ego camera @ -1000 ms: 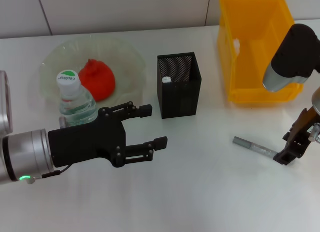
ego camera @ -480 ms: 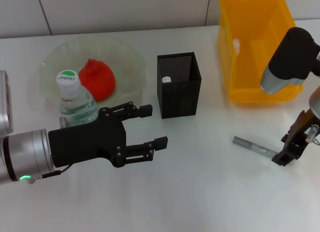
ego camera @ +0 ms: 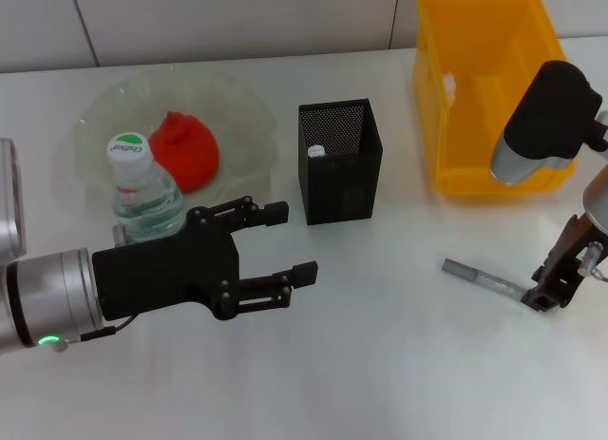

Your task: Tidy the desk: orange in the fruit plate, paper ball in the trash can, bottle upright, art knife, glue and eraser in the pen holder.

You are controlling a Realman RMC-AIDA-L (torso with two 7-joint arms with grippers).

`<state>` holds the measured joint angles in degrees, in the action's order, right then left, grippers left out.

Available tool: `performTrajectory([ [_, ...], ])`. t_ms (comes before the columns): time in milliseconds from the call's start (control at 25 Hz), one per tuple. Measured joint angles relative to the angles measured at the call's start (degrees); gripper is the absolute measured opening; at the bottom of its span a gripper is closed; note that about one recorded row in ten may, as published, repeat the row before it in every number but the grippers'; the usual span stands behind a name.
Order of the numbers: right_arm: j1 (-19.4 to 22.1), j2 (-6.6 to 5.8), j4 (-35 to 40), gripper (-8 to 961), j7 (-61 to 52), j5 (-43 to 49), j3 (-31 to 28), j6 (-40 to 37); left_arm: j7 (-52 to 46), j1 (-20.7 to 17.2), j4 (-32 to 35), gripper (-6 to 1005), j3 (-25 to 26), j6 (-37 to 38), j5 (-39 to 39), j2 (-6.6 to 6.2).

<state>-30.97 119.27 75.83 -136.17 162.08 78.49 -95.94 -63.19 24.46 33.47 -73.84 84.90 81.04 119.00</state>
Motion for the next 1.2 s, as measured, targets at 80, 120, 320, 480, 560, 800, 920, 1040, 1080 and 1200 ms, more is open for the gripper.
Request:
performTrajectory([
  [80, 0.0, 0.0, 0.0, 336, 0.0, 0.0, 0.4, 0.2, 0.0, 0.0, 0.0, 790, 0.0, 0.0, 0.0, 0.0],
  [120, 0.0, 0.0, -0.2, 306, -0.1, 0.0, 0.8, 0.6, 0.0, 0.0, 0.0, 790, 0.1, 0.0, 0.0, 0.0],
  [320, 0.0, 0.0, -1.2, 301, -0.1, 0.0, 1.2, 1.4, 0.0, 0.0, 0.0, 790, 0.1, 0.0, -0.1, 0.0],
  [480, 0.0, 0.0, -1.4, 296, -0.1, 0.0, 1.2, 1.6, 0.0, 0.0, 0.0, 790, 0.1, 0.0, -0.1, 0.0],
  [560, 0.0, 0.0, -1.4, 293, -0.1, 0.0, 1.2, 1.6, 0.0, 0.0, 0.0, 790, 0.1, 0.0, -0.1, 0.0],
  [800, -0.1, 0.0, -2.4, 254, -0.2, 0.0, 1.9, 2.1, 0.0, 0.0, -0.1, 790, 0.0, 0.0, -0.1, 0.0],
  [920, -0.1, 0.05, -2.9, 231, -0.4, 0.0, 2.5, 2.5, 0.0, 0.0, -0.1, 790, 0.1, 0.0, -0.1, 0.0],
  [1040, -0.1, 0.07, -2.7, 209, -0.8, 0.0, 2.6, 2.7, 0.0, -0.1, -0.1, 790, 0.0, 0.0, -0.1, 0.0],
  [1080, -0.1, 0.07, -2.7, 201, -0.8, 0.0, 2.6, 2.7, 0.0, -0.1, -0.1, 790, 0.0, 0.0, -0.1, 0.0],
  [1200, -0.1, 0.08, -2.4, 178, -0.9, 0.0, 2.5, 2.8, 0.0, -0.2, -0.1, 790, 0.0, 0.0, -0.1, 0.0],
])
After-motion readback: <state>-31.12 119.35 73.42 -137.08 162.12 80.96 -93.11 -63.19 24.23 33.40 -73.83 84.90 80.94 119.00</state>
